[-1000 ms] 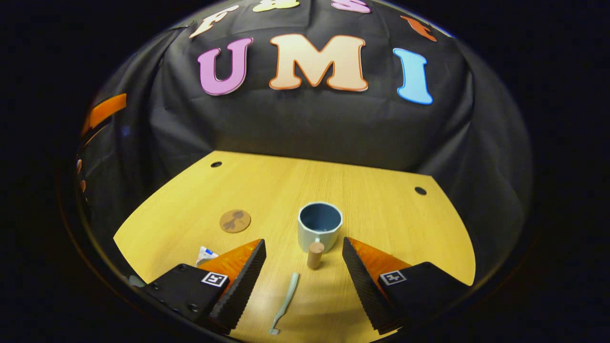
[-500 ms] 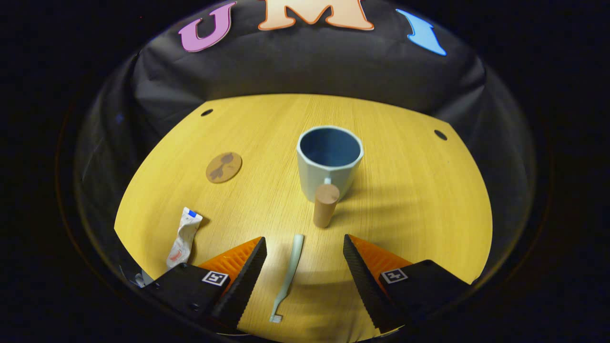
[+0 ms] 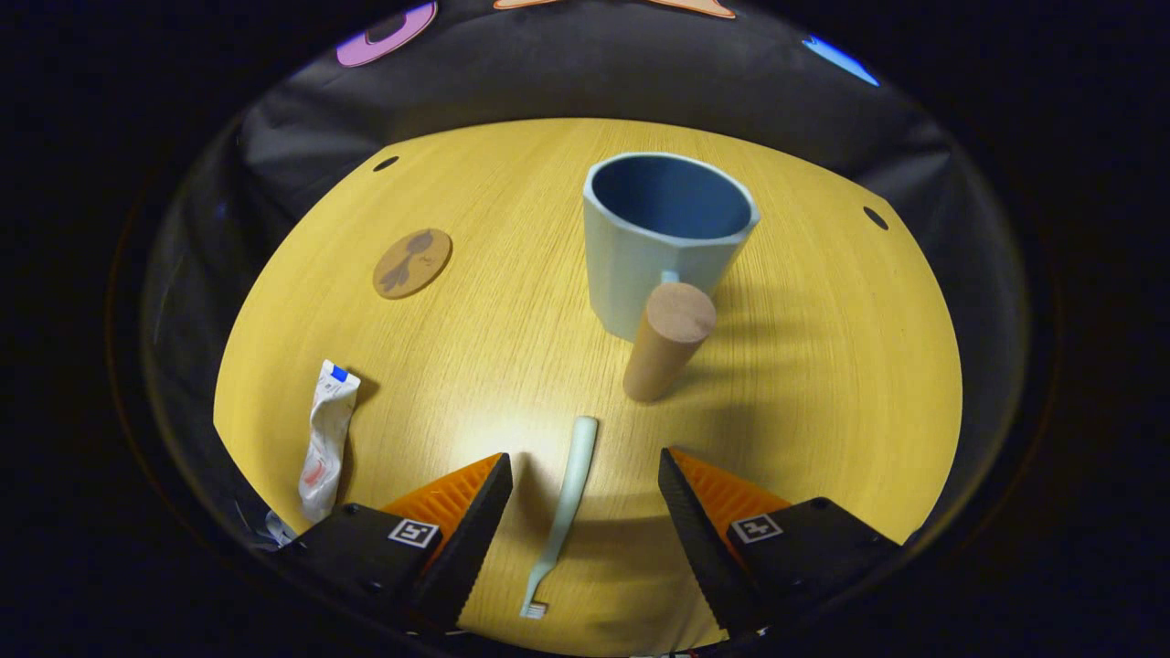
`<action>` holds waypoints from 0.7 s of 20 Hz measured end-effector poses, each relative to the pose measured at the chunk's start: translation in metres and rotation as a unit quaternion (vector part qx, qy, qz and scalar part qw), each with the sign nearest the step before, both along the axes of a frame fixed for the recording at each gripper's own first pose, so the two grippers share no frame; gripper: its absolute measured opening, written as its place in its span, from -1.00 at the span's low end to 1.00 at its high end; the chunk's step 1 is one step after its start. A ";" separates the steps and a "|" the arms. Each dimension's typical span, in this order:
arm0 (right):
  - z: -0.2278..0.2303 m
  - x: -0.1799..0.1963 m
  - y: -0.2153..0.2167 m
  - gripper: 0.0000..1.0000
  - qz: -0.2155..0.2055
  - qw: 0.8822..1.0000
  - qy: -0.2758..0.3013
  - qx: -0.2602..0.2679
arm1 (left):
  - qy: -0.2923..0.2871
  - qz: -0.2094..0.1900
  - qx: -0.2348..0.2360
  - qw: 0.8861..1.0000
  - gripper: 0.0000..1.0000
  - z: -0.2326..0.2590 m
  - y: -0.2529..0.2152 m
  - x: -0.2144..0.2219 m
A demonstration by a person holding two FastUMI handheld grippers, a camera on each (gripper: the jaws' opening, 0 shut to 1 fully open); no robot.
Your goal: Put the toothbrush and toothpaste on the desktop into the cup, then pick up the cup and place it on the coaster on the desktop.
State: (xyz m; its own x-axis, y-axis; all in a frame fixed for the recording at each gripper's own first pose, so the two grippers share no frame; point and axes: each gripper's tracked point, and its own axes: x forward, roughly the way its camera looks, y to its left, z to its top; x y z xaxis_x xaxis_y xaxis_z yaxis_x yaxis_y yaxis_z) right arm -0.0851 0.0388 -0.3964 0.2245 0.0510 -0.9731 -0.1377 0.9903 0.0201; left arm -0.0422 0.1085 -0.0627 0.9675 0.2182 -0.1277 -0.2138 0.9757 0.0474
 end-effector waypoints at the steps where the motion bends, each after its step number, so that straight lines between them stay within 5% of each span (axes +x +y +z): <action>1: -0.003 -0.003 -0.001 0.99 0.002 1.000 0.009 -0.003 | 0.003 0.000 -0.001 1.000 0.89 -0.003 0.001 0.000; 5: -0.003 -0.005 0.000 0.93 0.015 1.000 0.016 -0.010 | 0.015 -0.003 -0.004 1.000 0.88 -0.012 0.002 -0.002; 8: -0.005 -0.006 0.005 0.66 0.020 1.000 0.021 -0.009 | 0.031 -0.009 -0.004 0.999 0.89 -0.024 -0.002 -0.002; 11: -0.005 -0.009 0.012 0.14 0.030 0.999 0.023 -0.004 | 0.041 -0.021 -0.007 0.999 0.89 -0.032 -0.010 -0.002; 14: -0.003 -0.009 0.009 -0.60 0.018 0.999 0.034 0.005 | 0.059 -0.039 -0.006 0.997 0.89 -0.047 -0.023 0.000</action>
